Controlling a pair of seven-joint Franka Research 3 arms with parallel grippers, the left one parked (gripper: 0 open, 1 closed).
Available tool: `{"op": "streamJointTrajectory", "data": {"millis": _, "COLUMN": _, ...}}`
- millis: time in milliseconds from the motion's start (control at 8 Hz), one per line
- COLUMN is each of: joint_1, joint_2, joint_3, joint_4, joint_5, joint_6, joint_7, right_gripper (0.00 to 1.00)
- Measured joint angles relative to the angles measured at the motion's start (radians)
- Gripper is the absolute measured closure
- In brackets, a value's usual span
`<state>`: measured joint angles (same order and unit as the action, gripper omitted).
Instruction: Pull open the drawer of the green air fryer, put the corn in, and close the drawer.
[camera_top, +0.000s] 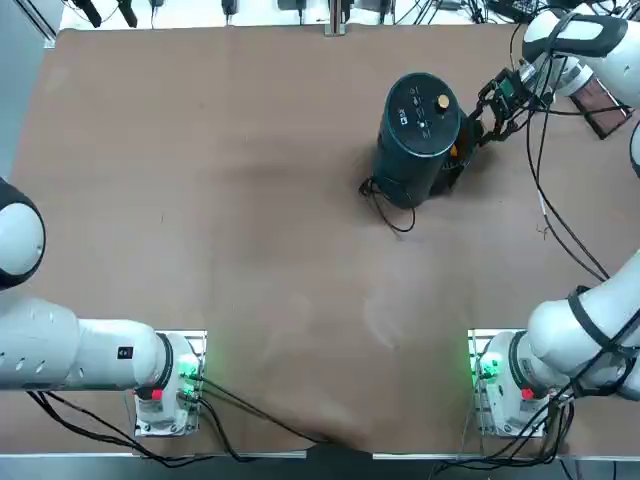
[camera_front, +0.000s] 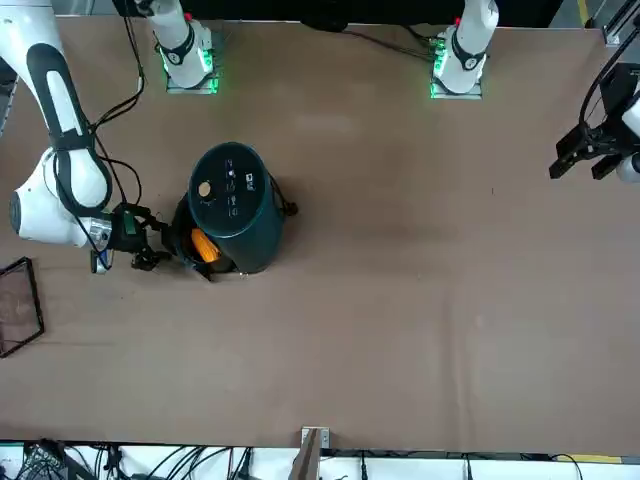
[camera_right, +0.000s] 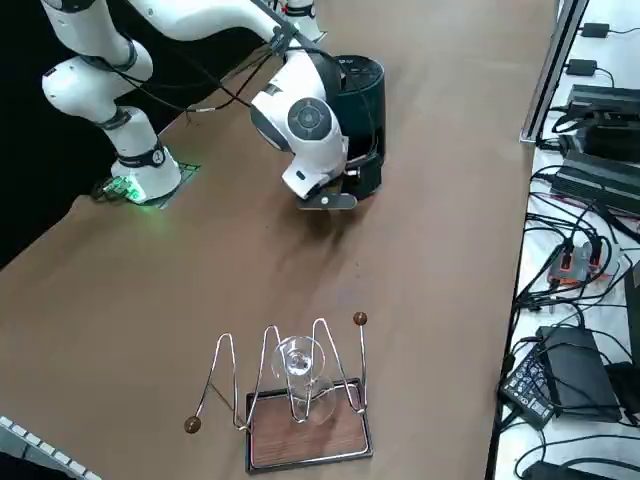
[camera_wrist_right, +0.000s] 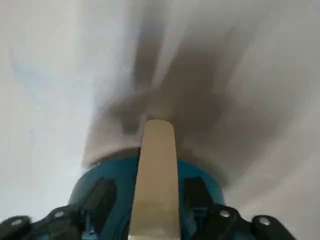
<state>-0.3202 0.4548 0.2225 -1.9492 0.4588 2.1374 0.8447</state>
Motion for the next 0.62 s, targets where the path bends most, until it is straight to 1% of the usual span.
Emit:
{"op": "streamJointTrajectory", "data": {"millis": 125, "joint_1": 0.0, "joint_2": 0.0, "joint_3": 0.0, "joint_4": 0.0, "joint_5": 0.001, "joint_6": 0.0, "joint_7": 0.001, "right_gripper": 0.33}}
{"op": "streamJointTrajectory", "data": {"millis": 250, "joint_1": 0.0, "joint_2": 0.0, "joint_3": 0.0, "joint_4": 0.0, "joint_5": 0.001, "joint_6": 0.0, "joint_7": 0.001, "right_gripper": 0.38}}
{"op": "streamJointTrajectory", "data": {"millis": 375, "joint_1": 0.0, "joint_2": -0.003, "joint_3": 0.0, "joint_4": 0.001, "joint_5": 0.001, "joint_6": -0.003, "joint_7": 0.001, "right_gripper": 0.55}}
{"op": "streamJointTrajectory", "data": {"millis": 625, "joint_1": 0.002, "joint_2": -0.005, "joint_3": 0.002, "joint_4": 0.004, "joint_5": 0.001, "joint_6": -0.002, "joint_7": 0.001, "right_gripper": 0.55}}
